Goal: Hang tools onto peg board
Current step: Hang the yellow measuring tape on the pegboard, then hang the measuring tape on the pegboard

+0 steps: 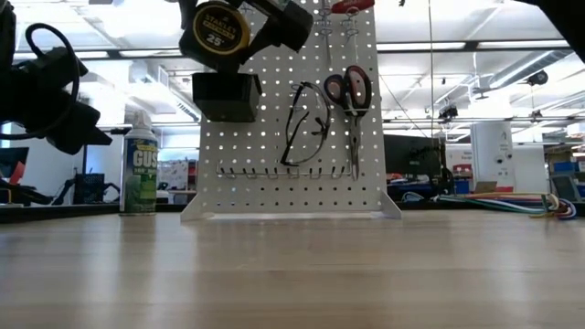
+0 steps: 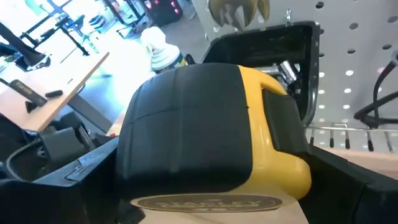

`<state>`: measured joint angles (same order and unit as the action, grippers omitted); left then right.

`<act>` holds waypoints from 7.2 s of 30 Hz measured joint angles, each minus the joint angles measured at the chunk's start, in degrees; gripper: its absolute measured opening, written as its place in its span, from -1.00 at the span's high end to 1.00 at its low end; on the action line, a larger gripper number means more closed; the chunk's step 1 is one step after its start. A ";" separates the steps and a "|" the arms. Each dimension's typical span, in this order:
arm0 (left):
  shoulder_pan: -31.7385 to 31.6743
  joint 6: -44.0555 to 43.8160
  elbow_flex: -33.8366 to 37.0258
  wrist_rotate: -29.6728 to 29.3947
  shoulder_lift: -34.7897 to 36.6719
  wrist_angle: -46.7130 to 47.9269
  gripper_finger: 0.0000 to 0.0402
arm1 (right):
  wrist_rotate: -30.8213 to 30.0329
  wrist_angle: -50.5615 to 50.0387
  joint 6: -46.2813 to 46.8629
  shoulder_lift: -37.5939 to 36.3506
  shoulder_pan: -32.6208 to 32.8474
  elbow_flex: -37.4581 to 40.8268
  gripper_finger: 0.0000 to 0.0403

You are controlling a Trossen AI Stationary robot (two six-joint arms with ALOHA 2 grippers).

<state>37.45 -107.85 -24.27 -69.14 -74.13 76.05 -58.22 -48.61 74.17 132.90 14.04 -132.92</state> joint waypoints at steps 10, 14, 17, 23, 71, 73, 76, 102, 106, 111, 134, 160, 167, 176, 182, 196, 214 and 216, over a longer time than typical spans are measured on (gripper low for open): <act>0.00 0.85 -0.07 0.04 0.02 -0.19 1.00 | -0.28 -0.16 -1.12 0.15 -0.60 0.92 -0.77; 0.00 0.87 -0.07 0.09 -0.02 -0.41 1.00 | -0.07 -0.34 -0.61 0.17 -0.78 1.60 -0.77; 0.00 0.87 -0.07 0.11 -0.02 -0.46 1.00 | 1.54 -0.62 0.52 0.27 -1.18 1.94 -0.77; 0.00 0.87 -0.07 0.15 -0.02 -0.48 1.00 | 4.29 -0.45 1.87 0.33 -1.87 2.49 -0.77; -10.85 50.36 -1.91 -12.37 -1.61 -50.60 1.00 | 15.48 -3.42 -1.68 0.24 -3.16 1.14 -0.93; -10.88 50.34 -1.60 -12.31 -2.47 -50.60 1.00 | 15.48 -3.51 -2.80 0.24 -2.73 1.14 -0.93; -10.88 49.52 -1.34 -10.97 -3.48 -50.65 1.00 | 15.54 -4.10 -3.86 0.26 -1.99 1.14 -0.93; -5.15 39.63 5.57 -0.20 -8.83 -53.11 1.00 | 28.76 -5.45 3.67 8.46 5.84 7.08 -0.93; -4.71 39.79 5.42 0.05 -8.63 -53.11 1.00 | 34.20 -5.25 -6.05 9.57 5.84 7.08 -0.93; -4.66 46.05 5.10 2.57 -8.61 -53.54 1.00 | 37.03 -4.98 -11.27 9.57 5.88 7.06 -0.93; -4.63 48.72 4.90 2.34 -8.59 -54.17 1.00 | 27.98 -2.02 0.83 9.03 8.39 7.83 -0.98; -7.60 52.93 4.74 -0.69 -7.74 -54.03 1.00 | 41.26 -13.39 -66.04 0.52 6.44 3.13 -0.99; -15.20 57.47 4.50 4.82 -5.46 -54.17 1.00 | 50.74 -13.58 -82.69 0.52 2.79 3.06 -0.99; -18.25 59.17 4.52 7.72 -5.44 -54.18 1.00 | 59.51 -12.15 -87.13 1.07 0.51 3.23 -0.94; -18.40 58.91 4.50 8.02 -5.44 -54.23 1.00 | 60.21 -9.61 -87.88 4.14 0.41 3.48 -0.90; -18.43 57.42 4.50 11.30 -5.44 -54.27 1.00 | 60.28 -9.41 -84.29 5.97 0.41 3.67 -0.72; -18.38 56.08 4.55 13.40 -5.44 -54.46 1.00 | 60.78 -8.43 -83.62 8.15 -0.44 3.68 -0.14; -18.38 56.09 4.55 14.50 -5.44 -54.49 1.00 | 60.96 -8.40 -83.86 8.35 -0.70 3.65 -0.09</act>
<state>19.07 -51.76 -19.73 -54.64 -79.57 21.56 2.74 -57.01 -9.69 141.25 13.34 -129.27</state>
